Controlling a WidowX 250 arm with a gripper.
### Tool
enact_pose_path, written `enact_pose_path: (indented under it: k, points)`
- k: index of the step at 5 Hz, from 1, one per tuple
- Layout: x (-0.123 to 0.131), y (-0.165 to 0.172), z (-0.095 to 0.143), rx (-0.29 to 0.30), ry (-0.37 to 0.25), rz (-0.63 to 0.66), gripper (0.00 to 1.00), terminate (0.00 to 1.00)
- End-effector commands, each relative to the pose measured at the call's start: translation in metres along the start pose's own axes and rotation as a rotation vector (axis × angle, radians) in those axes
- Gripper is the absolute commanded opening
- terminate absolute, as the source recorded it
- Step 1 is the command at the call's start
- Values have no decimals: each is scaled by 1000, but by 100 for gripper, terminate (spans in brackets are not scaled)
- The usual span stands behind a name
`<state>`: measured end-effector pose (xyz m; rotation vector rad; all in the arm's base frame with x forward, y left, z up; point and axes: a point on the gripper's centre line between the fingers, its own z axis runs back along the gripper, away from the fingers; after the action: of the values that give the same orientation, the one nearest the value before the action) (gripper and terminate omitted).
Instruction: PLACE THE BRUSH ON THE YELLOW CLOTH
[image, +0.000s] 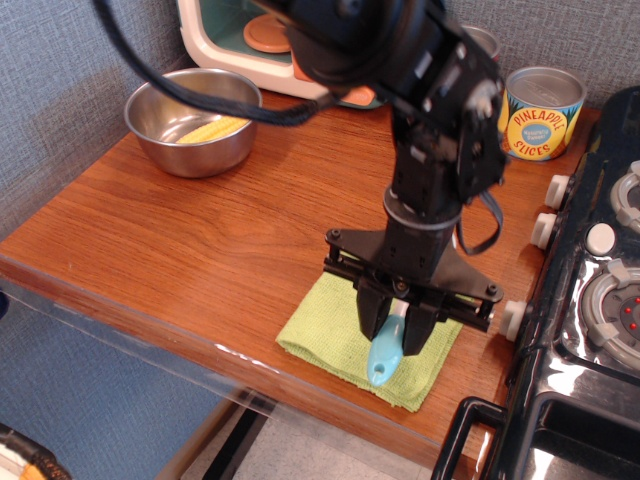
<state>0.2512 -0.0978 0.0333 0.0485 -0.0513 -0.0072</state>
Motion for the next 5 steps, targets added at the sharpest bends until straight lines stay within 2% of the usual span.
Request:
enact_pose_path:
  k: [1, 2, 3, 4, 5]
  points:
    - [11, 19, 17, 3, -34, -82, 0, 0]
    - [12, 26, 18, -21, -1, -146, 0, 0]
    - [5, 20, 23, -19, -14, -192, 100, 0]
    - [1, 13, 38, -13, -53, -241, 100, 0]
    - [-8, 21, 75, -11, -145, -235, 100, 0]
